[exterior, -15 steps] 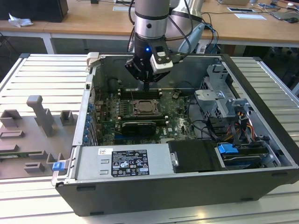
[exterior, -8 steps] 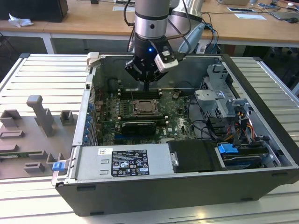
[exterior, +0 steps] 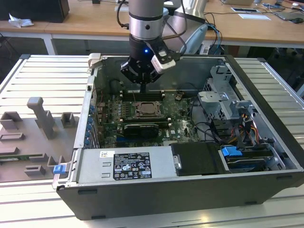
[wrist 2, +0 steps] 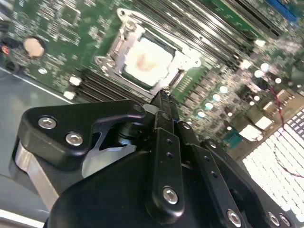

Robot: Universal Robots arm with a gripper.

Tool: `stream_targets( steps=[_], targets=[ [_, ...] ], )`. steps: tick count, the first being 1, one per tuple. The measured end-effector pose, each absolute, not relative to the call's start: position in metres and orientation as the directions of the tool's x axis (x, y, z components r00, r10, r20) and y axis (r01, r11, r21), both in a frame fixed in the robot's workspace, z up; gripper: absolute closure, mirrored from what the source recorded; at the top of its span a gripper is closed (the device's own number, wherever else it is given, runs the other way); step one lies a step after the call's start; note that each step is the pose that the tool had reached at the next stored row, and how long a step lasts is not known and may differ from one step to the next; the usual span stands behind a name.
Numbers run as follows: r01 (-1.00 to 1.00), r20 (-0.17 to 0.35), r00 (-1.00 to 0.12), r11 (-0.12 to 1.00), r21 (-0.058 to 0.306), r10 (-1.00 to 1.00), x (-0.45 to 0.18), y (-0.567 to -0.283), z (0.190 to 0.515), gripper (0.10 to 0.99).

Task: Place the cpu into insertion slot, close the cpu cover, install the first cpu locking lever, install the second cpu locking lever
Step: 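Install the first cpu locking lever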

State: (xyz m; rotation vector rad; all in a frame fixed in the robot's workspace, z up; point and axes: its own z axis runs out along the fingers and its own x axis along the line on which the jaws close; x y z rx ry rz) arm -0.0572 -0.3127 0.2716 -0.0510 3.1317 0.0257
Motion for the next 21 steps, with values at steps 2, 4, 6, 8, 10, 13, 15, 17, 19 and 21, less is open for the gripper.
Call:
stream_targets(
  steps=[2,4,6,8,10,13,15,17,19,21],
  targets=[
    [-0.033,-0.012,-0.999,0.999,0.017,-0.033,-0.067,-0.313,0.271,0.98],
    [-0.033,-0.015,-0.999,0.999,0.017,-0.033,-0.08,-0.313,0.269,0.98],
    [-0.033,-0.016,-0.999,0.999,0.017,-0.033,-0.088,-0.312,0.268,0.98],
    [-0.033,-0.016,-0.999,0.999,0.017,-0.033,-0.093,-0.311,0.266,0.98],
    [-0.033,-0.016,-0.999,0.999,0.017,-0.033,-0.096,-0.309,0.265,0.98],
    [-0.033,-0.016,-0.999,0.999,0.017,-0.033,-0.099,-0.302,0.263,0.98],
    [-0.033,-0.016,-0.999,0.999,0.017,-0.033,-0.099,-0.298,0.262,0.98],
    [-0.033,-0.016,-0.999,0.999,0.017,-0.033,-0.099,-0.294,0.261,0.98],
    [-0.033,-0.016,-0.999,0.999,0.017,-0.033,-0.099,-0.29,0.259,0.98],
    [-0.034,-0.016,-0.999,0.999,0.017,-0.033,-0.099,-0.29,0.259,0.98]
  ],
)
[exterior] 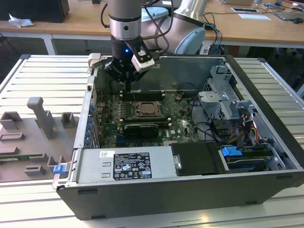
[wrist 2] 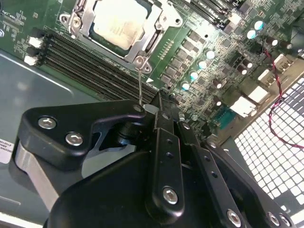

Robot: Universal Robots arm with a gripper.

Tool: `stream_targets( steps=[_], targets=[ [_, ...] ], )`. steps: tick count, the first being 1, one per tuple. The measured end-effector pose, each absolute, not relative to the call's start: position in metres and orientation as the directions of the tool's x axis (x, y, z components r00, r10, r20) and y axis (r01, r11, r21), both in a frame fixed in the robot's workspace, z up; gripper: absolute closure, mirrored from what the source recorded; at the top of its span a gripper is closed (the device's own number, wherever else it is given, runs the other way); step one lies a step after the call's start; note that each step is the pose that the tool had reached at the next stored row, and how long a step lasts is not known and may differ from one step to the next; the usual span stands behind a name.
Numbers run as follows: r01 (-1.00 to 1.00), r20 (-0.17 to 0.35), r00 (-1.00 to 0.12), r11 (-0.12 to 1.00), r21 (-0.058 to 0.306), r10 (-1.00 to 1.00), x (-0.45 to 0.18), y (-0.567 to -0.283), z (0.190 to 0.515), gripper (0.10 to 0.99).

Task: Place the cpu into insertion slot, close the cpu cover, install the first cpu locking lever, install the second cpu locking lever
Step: 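Install the first cpu locking lever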

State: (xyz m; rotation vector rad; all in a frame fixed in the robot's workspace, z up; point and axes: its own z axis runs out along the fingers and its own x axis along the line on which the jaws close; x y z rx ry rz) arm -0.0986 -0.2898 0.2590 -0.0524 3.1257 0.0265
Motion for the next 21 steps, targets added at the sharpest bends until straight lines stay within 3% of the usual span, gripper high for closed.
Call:
stream_targets(
  steps=[18,21],
  targets=[
    [-0.034,-0.016,-0.999,0.999,0.018,-0.033,-0.042,-0.29,0.255,0.98],
    [-0.034,-0.017,-0.999,0.998,0.05,-0.033,-0.041,-0.29,0.255,0.98]
  ],
)
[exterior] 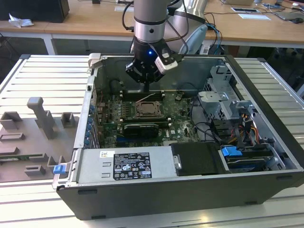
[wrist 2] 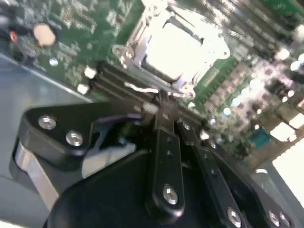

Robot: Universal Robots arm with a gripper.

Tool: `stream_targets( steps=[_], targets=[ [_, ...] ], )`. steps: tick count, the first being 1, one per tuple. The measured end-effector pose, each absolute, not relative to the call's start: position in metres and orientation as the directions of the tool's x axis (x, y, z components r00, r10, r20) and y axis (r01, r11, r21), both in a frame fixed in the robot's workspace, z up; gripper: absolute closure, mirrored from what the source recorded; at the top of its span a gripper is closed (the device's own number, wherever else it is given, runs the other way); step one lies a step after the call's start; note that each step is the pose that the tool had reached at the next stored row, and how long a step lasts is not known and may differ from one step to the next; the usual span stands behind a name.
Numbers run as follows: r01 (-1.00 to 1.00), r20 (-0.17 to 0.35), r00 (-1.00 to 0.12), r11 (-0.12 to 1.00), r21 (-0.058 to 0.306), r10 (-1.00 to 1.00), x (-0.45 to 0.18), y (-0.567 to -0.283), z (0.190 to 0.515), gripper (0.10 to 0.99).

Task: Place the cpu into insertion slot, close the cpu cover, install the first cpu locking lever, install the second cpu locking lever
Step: 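Install the first cpu locking lever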

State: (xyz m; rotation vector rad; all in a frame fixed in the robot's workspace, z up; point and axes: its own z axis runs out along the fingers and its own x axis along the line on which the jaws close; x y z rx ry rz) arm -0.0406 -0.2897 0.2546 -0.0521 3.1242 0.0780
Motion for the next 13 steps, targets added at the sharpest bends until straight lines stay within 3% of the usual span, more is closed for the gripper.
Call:
stream_targets(
  steps=[2,13],
  targets=[
    [-0.038,-0.018,-0.999,0.997,0.069,-0.037,-0.041,-0.29,0.254,0.98],
    [-0.094,-0.02,-0.996,0.992,0.081,-0.093,-0.04,-0.289,0.241,0.98]
  ],
)
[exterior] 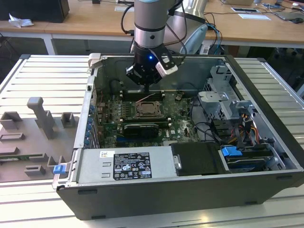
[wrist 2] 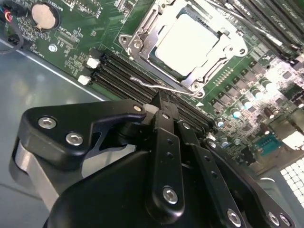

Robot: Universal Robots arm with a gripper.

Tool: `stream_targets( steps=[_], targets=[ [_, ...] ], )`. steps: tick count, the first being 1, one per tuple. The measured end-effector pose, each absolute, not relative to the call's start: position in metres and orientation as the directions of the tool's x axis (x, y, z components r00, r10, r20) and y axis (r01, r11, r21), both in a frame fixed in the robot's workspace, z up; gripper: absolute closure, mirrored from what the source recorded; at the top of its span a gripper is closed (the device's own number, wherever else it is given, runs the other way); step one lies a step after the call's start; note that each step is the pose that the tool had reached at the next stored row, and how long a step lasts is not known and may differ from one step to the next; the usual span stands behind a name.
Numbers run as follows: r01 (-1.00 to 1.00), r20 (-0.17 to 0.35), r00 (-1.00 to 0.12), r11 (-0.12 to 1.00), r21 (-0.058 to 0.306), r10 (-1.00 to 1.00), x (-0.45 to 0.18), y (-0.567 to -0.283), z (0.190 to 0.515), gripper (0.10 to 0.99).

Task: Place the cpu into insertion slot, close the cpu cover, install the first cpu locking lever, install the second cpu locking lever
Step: 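Install the first cpu locking lever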

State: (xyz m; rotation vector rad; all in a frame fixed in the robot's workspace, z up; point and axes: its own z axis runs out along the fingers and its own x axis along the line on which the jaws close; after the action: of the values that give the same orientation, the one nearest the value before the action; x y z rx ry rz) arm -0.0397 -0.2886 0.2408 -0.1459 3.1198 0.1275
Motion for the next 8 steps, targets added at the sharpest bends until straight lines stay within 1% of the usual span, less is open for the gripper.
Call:
stream_targets(
  steps=[2,8],
  targets=[
    [-0.094,-0.021,-0.996,0.991,0.094,-0.092,-0.038,-0.289,0.238,0.98],
    [-0.094,-0.021,-0.996,0.991,0.098,-0.092,-0.034,-0.289,0.227,0.98]
  ],
)
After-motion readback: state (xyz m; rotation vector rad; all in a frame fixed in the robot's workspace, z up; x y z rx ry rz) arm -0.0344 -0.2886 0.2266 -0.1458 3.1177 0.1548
